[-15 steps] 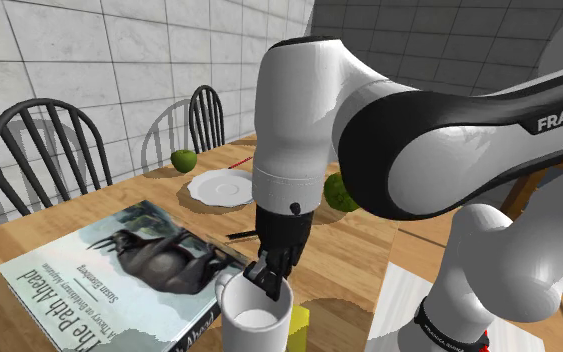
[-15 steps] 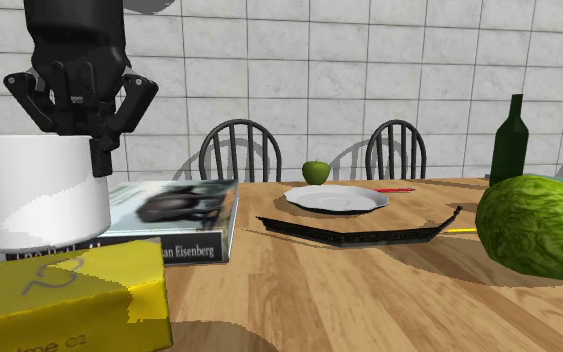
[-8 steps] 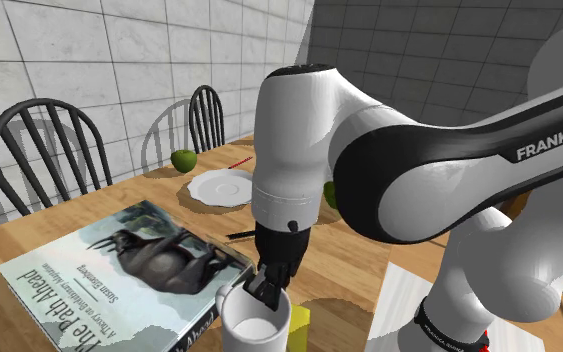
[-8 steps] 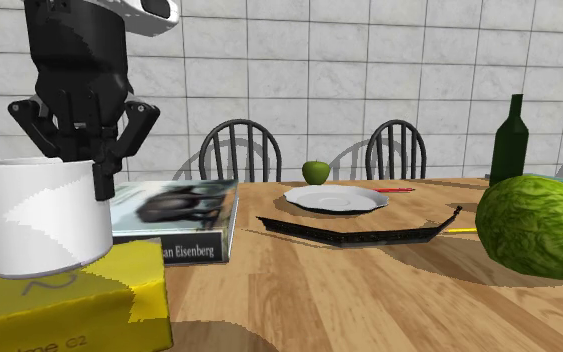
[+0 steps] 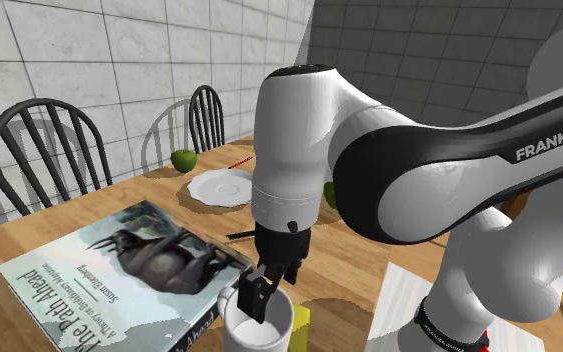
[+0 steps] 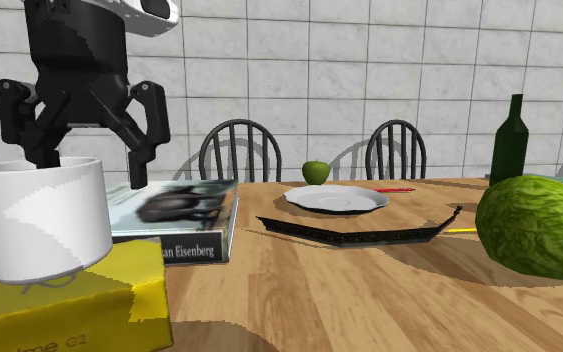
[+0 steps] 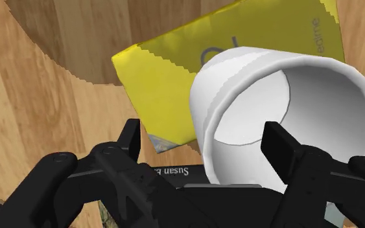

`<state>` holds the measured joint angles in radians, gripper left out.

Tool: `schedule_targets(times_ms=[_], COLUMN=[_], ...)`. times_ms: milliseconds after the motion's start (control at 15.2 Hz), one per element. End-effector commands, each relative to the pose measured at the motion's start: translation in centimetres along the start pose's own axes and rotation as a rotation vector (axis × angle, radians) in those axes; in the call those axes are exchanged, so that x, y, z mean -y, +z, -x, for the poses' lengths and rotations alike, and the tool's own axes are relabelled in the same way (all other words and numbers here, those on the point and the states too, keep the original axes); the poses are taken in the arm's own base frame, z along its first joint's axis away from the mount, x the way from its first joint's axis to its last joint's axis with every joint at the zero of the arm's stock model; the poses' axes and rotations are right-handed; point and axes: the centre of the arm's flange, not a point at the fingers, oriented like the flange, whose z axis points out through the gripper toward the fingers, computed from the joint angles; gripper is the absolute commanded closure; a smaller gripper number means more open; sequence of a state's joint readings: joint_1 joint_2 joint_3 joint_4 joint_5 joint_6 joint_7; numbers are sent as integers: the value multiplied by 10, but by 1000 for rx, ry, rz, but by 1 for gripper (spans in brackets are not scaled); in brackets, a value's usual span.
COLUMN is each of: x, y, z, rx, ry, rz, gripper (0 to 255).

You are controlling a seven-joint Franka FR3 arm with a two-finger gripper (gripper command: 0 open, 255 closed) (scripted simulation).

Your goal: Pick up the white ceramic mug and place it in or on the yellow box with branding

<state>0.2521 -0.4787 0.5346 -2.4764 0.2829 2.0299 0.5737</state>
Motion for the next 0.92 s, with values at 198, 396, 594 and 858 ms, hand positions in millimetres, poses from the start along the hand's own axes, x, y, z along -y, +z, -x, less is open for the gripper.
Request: schedule_targets(times_ms=[198,396,594,858], x=[0,0,0,0], y=[-26,-50,-50,-50], z=[0,0,0,0], rx=[0,0,0,0], ry=[0,0,0,0], rz=[0,0,0,0], gripper=[0,0,0,0])
